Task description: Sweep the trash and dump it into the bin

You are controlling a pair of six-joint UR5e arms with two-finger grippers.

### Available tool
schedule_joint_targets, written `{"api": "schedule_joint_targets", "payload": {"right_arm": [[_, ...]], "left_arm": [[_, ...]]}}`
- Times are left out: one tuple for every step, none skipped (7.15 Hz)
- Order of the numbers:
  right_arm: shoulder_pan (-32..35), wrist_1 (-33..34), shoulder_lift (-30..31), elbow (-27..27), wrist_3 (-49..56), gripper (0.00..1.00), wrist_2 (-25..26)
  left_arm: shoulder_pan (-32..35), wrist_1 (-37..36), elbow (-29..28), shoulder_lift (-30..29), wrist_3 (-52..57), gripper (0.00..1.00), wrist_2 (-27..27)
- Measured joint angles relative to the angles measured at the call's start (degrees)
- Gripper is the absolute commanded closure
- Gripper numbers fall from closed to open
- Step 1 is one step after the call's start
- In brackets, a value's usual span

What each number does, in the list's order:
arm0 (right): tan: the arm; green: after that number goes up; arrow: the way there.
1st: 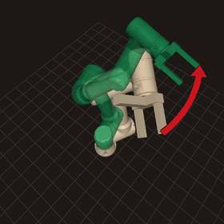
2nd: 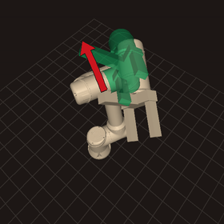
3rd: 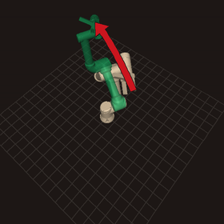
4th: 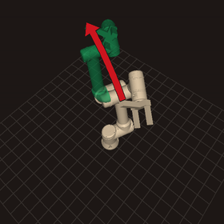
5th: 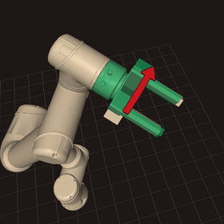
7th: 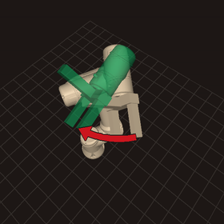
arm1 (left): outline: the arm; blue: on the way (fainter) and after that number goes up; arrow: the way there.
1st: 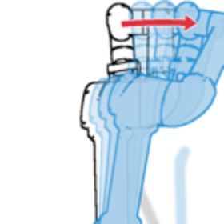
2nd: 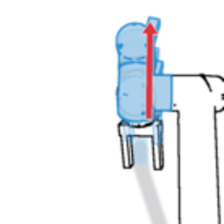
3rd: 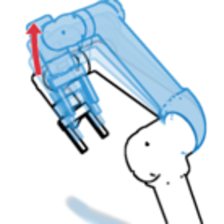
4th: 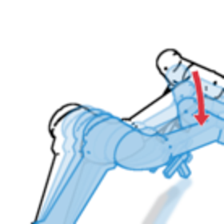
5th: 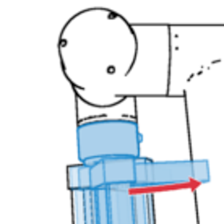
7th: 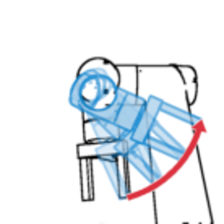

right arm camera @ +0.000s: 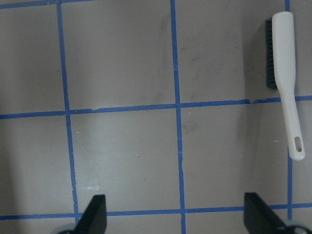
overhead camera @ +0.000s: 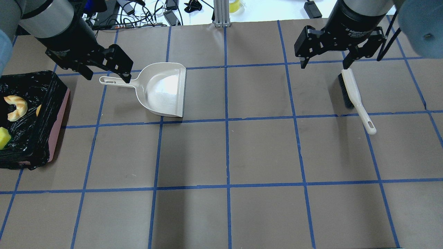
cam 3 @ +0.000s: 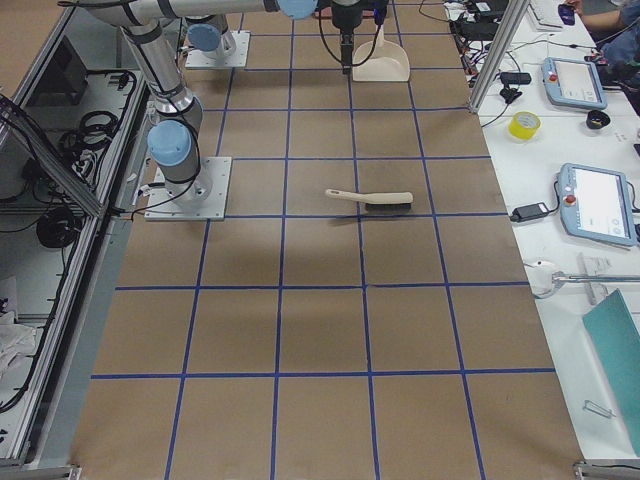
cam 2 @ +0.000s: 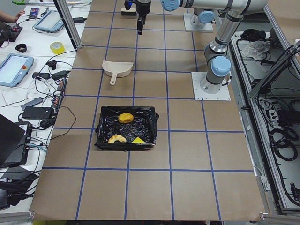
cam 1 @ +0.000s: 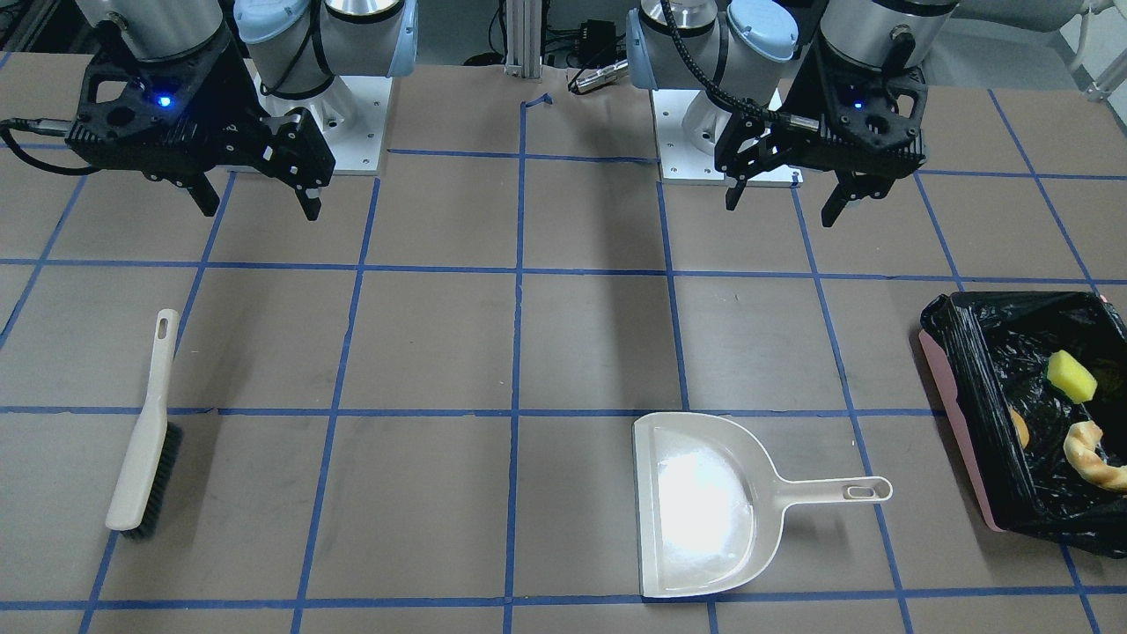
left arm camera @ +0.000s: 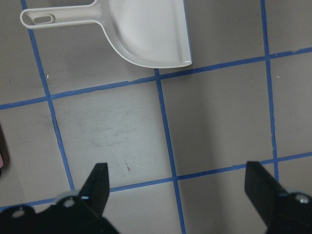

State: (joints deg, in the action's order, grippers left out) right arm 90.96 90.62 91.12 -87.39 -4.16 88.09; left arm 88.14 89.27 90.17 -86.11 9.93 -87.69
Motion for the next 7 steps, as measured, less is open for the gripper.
{"api": "schedule_joint_targets", "payload": {"right_arm": [[0.0, 0.0, 0.0, 0.0, 0.0, 0.00, 0.0], [0.0, -0.1, 0.1, -0.1, 0.0, 0.00, 0.1], [0.0, -0.2, 0.2, -0.2, 0.1, 0.00, 0.1], [0.0, -0.3, 0.2, -0.3, 0.4, 0.00, 0.0], [0.0, -0.3, 0.3, -0.3, 0.6, 0.00, 0.0], [0.0, -0.3, 0.3, -0.3, 0.8, 0.00, 0.0], [0.0, -0.4, 0.3, -0.3, 0.8, 0.00, 0.0]], "left_arm": [[0.0, 0.0, 0.7, 0.7, -0.9, 0.00, -0.1], [0.1, 0.1, 1.4, 1.2, -1.3, 0.00, -0.1], [0.1, 0.1, 1.8, 1.6, -1.3, 0.00, -0.1], [0.1, 0.1, 2.0, 1.6, -1.2, 0.00, -0.1], [0.0, 0.0, 2.2, 1.3, -1.2, 0.00, -0.3], [0.0, -0.2, 2.4, 0.9, -1.2, 0.00, -0.6], [-0.1, -0.6, 2.9, 0.8, -1.4, 0.00, -0.8]]}}
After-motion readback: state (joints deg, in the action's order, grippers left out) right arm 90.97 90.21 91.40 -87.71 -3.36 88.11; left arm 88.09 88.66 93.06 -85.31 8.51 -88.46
